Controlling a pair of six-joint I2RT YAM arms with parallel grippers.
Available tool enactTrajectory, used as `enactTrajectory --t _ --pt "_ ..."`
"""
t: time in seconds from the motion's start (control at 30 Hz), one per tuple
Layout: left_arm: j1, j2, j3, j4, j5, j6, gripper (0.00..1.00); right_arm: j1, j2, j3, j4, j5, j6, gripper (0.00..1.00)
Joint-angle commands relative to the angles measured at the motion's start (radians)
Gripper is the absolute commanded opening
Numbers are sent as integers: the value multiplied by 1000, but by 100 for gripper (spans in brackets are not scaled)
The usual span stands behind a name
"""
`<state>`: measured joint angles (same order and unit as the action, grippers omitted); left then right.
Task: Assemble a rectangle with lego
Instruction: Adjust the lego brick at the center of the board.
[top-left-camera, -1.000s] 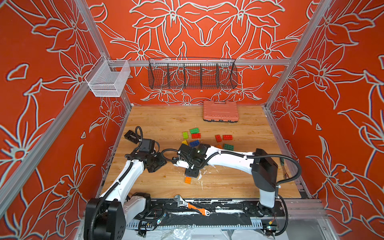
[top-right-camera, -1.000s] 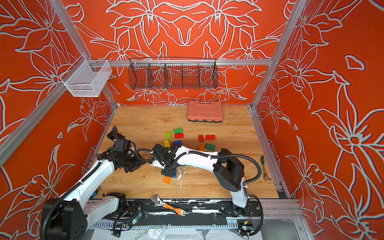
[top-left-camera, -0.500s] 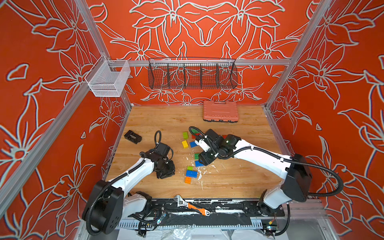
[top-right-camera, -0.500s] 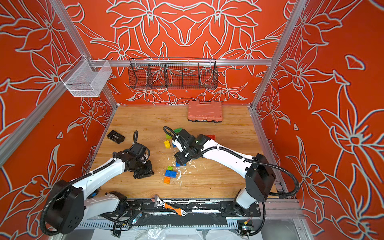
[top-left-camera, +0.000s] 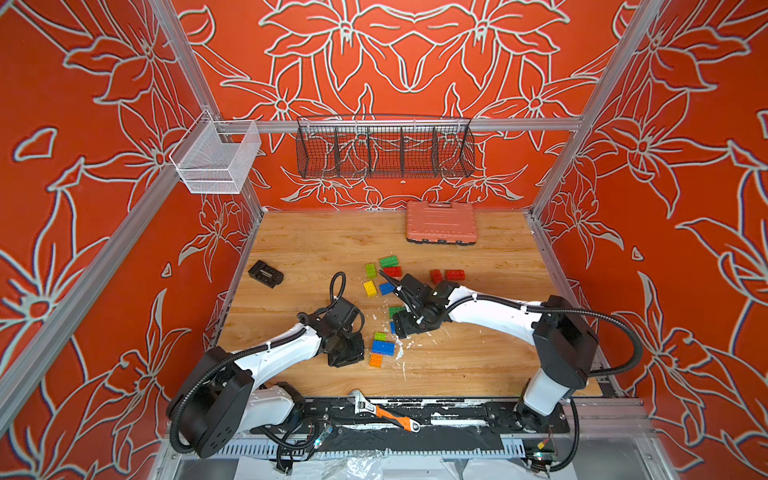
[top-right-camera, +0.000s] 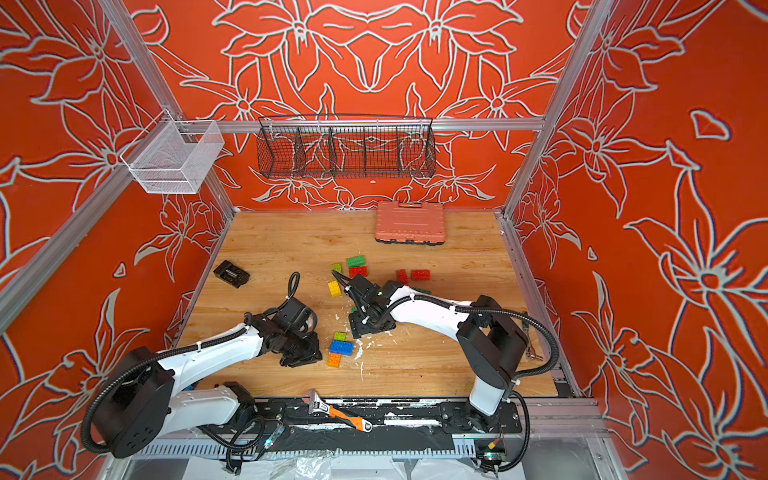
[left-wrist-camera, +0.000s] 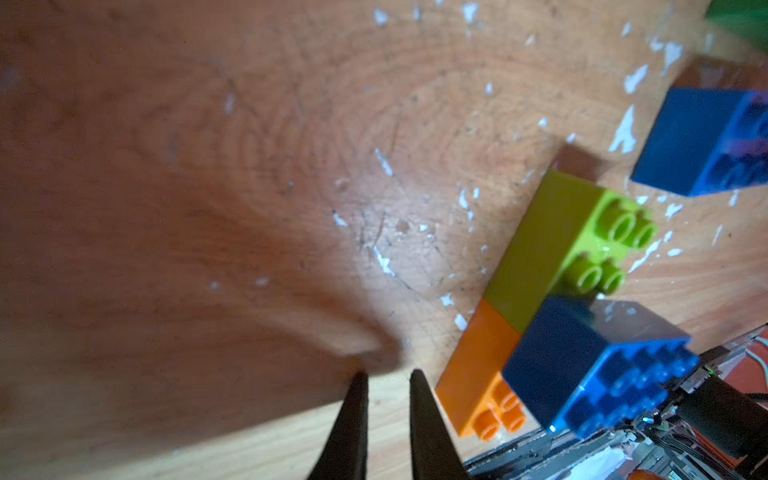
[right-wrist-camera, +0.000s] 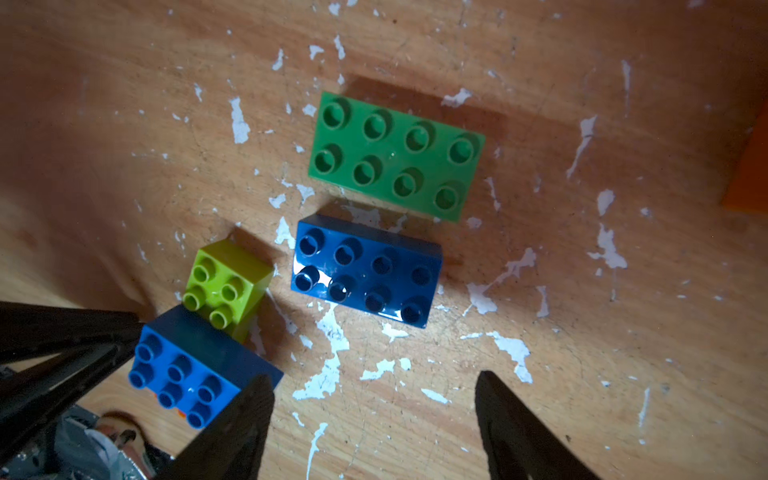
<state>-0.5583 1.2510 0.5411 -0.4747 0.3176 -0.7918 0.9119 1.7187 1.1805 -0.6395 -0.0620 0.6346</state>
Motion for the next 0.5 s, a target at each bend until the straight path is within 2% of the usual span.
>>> enactTrajectory --t 0.0,0.47 --pt "-15 35 -5 46 0 -22 18 8 13 7 10 47 58 80" --pt "-171 99 14 110 -26 -115 16 14 77 57 4 76 37 84"
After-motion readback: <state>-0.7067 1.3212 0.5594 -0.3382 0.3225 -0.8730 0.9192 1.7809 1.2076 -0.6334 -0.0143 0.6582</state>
